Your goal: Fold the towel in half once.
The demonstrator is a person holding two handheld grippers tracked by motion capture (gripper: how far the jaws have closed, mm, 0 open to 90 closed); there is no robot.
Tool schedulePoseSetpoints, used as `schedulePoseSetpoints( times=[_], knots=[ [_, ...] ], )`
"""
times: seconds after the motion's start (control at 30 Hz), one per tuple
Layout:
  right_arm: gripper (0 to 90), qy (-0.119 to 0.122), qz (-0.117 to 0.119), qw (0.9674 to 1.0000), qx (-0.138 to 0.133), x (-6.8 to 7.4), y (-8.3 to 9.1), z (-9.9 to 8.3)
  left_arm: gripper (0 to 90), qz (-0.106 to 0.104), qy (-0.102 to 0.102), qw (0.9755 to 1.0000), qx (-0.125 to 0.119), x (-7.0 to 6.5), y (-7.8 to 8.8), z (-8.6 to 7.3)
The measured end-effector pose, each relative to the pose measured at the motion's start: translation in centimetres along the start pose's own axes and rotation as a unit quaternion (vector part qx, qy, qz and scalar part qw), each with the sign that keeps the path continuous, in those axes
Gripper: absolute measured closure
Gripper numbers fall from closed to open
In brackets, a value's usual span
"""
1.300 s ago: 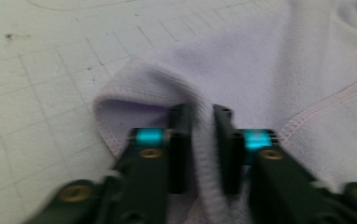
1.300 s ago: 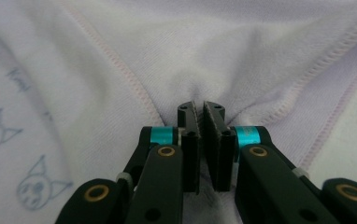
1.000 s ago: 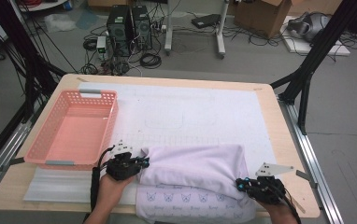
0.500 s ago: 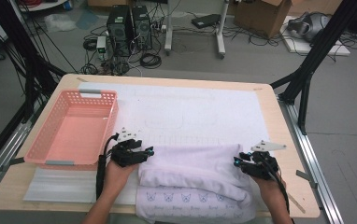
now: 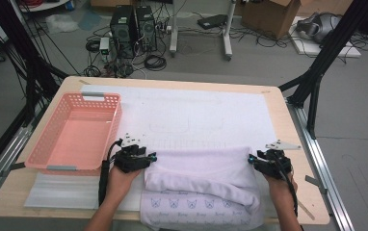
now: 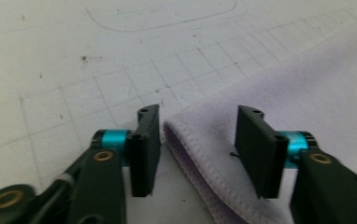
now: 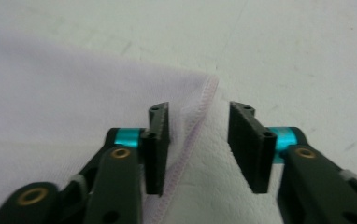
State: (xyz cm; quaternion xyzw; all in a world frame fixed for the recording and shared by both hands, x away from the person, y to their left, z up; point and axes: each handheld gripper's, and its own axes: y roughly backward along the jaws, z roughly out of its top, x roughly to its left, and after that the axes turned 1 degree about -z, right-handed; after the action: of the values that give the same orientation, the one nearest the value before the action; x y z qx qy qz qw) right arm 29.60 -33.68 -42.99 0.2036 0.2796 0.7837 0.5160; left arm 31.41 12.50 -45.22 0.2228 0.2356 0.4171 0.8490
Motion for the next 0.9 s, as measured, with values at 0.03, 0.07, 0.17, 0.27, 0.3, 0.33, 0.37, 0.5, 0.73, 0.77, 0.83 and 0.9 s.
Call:
schedulePoseSetpoints(
  times=[0.03, 0.07, 0.17, 0.27, 0.3, 0.33, 0.37, 0.5, 0.73, 0.77, 0.83, 0.9],
  knots=[
    [51.5, -0.009, 0.017, 0.9998, 0.002, -0.3, 0.0, 0.0, 43.2, -0.003, -0.003, 1.0000, 0.001, -0.1, 0.0, 0.0],
    [48.2, -0.012, 0.028, 0.9995, 0.007, -0.4, -0.2, 0.0, 44.4, -0.004, -0.009, 1.0000, 0.002, -0.1, 0.0, 0.0],
    [44.0, -0.004, 0.040, 0.9986, 0.035, -0.2, -1.2, 0.0, 72.7, -0.010, -0.027, 0.9995, 0.012, -0.6, -0.1, -0.1],
    [48.4, 0.013, 0.027, 0.9985, 0.046, 0.3, -1.8, -0.2, 81.4, -0.017, -0.007, 0.9997, 0.015, -0.5, -0.2, 0.1],
    [58.5, 0.016, 0.029, 0.9984, 0.046, 0.4, -1.7, -0.2, 82.3, -0.017, -0.002, 0.9998, 0.014, -0.3, -0.2, 0.1],
    [76.3, 0.018, 0.046, 0.9977, 0.047, 0.4, -1.6, -0.2, 82.7, -0.012, -0.004, 0.9999, 0.010, -0.3, -0.2, 0.2],
    [82.6, 0.016, 0.069, 0.9962, 0.051, 0.5, -1.6, -0.1, 83.2, -0.004, -0.006, 1.0000, 0.004, -0.3, -0.2, 0.4],
    [85.7, 0.042, 0.056, 0.9964, 0.049, 0.7, -1.8, 0.6, 83.7, 0.004, -0.010, 0.9999, -0.005, -0.1, -0.3, 2.0],
    [85.9, 0.008, 0.045, 0.9990, 0.000, -1.3, -3.1, 2.7, 83.6, 0.031, -0.008, 0.9992, -0.023, 2.1, -2.1, 6.1],
    [85.8, 0.006, 0.044, 0.9990, -0.003, -1.5, -3.4, 3.2, 83.6, 0.035, -0.004, 0.9992, -0.020, 2.5, -2.6, 6.6],
    [85.8, 0.007, 0.041, 0.9991, -0.010, -1.9, -4.1, 4.2, 83.4, 0.040, 0.000, 0.9989, -0.023, 3.3, -3.4, 7.3],
    [85.8, 0.006, 0.041, 0.9991, -0.010, -2.2, -4.9, 5.2, 83.4, 0.039, 0.010, 0.9989, -0.026, 4.2, -4.0, 8.1]
  ],
)
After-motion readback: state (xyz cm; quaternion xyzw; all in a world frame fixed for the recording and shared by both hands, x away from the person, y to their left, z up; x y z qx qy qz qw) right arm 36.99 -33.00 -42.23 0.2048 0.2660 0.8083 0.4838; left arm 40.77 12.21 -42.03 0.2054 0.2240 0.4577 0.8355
